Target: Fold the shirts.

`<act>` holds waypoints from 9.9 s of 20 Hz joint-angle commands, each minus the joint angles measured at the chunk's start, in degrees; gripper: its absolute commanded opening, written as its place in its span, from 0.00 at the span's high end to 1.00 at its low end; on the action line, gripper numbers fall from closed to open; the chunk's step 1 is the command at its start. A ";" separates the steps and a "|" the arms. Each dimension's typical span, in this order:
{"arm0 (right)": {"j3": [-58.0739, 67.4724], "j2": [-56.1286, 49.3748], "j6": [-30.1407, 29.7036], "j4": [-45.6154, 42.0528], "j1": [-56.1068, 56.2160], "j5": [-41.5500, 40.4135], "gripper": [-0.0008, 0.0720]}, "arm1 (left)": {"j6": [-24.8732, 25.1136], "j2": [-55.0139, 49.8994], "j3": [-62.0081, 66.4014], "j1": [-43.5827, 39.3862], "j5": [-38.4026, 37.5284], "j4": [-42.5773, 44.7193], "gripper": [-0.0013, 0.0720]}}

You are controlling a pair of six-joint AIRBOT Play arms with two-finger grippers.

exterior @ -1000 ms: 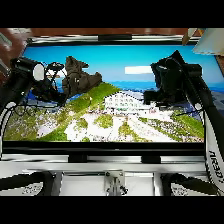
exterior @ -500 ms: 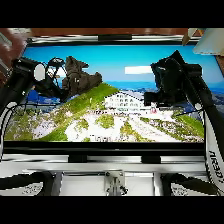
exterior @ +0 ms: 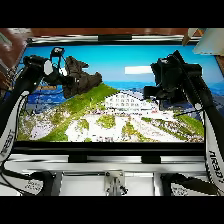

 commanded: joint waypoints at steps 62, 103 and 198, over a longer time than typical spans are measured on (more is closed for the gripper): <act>-16.72 4.28 -19.08 15.52 -17.00 -10.40 0.06 | -19.28 47.67 -69.40 -24.65 14.51 -32.30 0.00; 22.51 42.95 -9.31 2.25 -2.05 21.09 0.89 | -5.14 62.45 8.66 -1.86 8.98 -5.92 0.93; -2.05 21.86 -23.04 19.54 -14.08 -1.05 0.89 | 40.72 40.00 -17.40 35.30 4.09 -65.75 0.94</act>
